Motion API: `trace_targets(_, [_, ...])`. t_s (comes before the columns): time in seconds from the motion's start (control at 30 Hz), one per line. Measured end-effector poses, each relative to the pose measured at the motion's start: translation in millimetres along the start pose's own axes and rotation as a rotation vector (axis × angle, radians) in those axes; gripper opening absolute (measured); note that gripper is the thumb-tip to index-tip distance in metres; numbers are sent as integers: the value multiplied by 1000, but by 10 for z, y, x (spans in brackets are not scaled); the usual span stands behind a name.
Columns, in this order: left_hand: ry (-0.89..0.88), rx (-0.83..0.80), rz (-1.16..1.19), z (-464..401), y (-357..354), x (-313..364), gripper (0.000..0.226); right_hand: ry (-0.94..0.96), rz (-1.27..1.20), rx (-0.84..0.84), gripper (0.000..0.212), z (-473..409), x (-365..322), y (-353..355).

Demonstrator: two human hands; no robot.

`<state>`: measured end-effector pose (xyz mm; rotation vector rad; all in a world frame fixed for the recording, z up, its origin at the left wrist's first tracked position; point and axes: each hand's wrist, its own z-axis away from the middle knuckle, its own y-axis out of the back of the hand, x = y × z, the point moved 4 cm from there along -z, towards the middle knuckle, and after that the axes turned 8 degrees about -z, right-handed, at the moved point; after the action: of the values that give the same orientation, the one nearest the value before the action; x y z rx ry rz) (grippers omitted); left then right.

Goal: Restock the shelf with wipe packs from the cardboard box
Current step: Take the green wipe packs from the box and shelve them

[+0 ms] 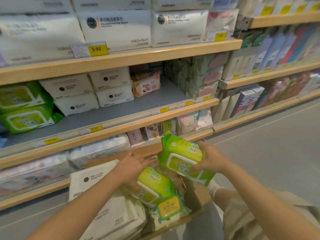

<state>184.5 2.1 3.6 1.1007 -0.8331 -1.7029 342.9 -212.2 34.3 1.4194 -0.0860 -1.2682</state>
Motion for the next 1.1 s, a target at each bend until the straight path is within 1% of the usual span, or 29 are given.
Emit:
trace_targets(0.1, [134,108,28,269,137,-246,82,34,35,26,88,26,-195,116])
trace_targets(0.2, [239,159,23,581,192,-487,82,81,102,51,90,-7,-467,178])
trace_targets(0.3, [346,198,38,1008,90,-732,83,163,183,72,93,-92,-873,161])
trace_targets(0.43, [578,290,75,1708,-244,-1068,86,273,225,43,94,-303,-1446,-63])
trace_targets(0.57, [840,297,98,2362,-663,-1370,89,378,300,2,99,-595,-2081,-433])
trace_targets(0.73, [1079,262,191,2983,-1124,-1772,90,490,379,-37,92,-1011,-2881,-993])
trace_targets(0.87, [1219,313,195,3318,-1396,-2087,93,595,428,-54,94,-1386,-3583,-1415])
trace_targets(0.97, [1264,325,178,3484,-1585,-2295,92,673,444,-43,97,-1655,-4151,-1678])
trace_targets(1.03, [1275,310,159,3551,-1687,-2423,90,692,457,-51,99,-1832,-4466,-1887])
trace_targets(1.07, [1280,315,152,3577,-1739,-2475,89,692,464,-73,95,-1934,-4595,-2011])
trace_targets(1.1, [1283,323,146,3599,-1792,-2520,88,690,467,-99,86,-2027,-4710,-2132])
